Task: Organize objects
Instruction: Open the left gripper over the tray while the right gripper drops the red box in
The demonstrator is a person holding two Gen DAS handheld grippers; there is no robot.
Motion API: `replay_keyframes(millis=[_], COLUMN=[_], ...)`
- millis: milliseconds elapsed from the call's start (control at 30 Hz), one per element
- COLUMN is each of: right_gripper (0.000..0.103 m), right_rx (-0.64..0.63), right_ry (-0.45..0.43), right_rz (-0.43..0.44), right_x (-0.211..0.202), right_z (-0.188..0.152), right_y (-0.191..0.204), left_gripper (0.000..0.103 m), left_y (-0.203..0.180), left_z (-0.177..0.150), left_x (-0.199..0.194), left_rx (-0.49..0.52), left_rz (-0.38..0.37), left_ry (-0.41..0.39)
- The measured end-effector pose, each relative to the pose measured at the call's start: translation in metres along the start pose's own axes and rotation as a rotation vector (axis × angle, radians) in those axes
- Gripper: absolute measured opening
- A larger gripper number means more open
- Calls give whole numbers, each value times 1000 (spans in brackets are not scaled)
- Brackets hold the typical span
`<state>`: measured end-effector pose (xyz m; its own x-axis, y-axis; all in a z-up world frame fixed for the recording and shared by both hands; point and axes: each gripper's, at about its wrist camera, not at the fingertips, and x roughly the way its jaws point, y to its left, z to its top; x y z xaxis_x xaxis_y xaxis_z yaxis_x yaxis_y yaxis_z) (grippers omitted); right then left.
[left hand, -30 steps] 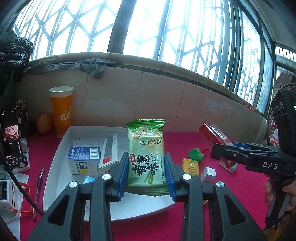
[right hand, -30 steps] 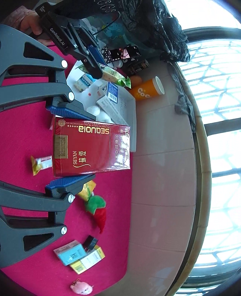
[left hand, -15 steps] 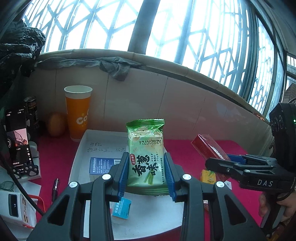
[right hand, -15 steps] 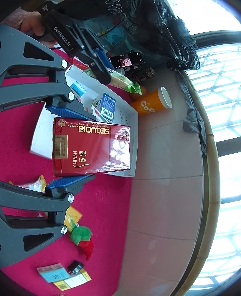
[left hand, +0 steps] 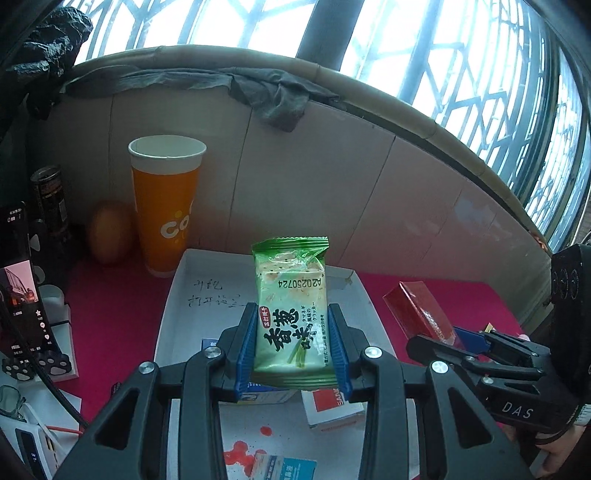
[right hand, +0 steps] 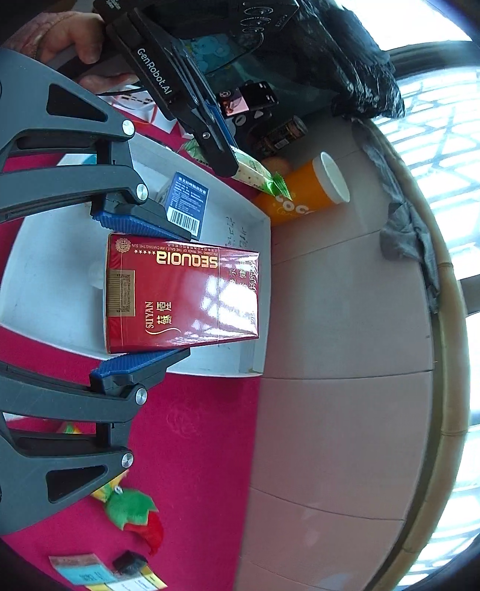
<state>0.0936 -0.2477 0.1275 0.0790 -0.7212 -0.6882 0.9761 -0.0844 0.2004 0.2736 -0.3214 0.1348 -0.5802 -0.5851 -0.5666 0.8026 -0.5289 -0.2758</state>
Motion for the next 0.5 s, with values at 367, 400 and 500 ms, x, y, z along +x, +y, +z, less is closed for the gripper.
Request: replay_keyframes(millis=[367,400,500], right_gripper=[57,66,88], right_rx=[81,79,58], right_ry=[10,13,-5], right_rz=[-2,4,-3], right_x=[51,52,49], right_z=[10,9,3], right_y=[0,1,4], left_gripper=[79,91,103], left_y=[15,16,16], left_z=[9,8,6], left_x=[23,21,10], left_rx=[-91,-96,-99], left_rz=[4,10,43], left_ry=[15,8,-46])
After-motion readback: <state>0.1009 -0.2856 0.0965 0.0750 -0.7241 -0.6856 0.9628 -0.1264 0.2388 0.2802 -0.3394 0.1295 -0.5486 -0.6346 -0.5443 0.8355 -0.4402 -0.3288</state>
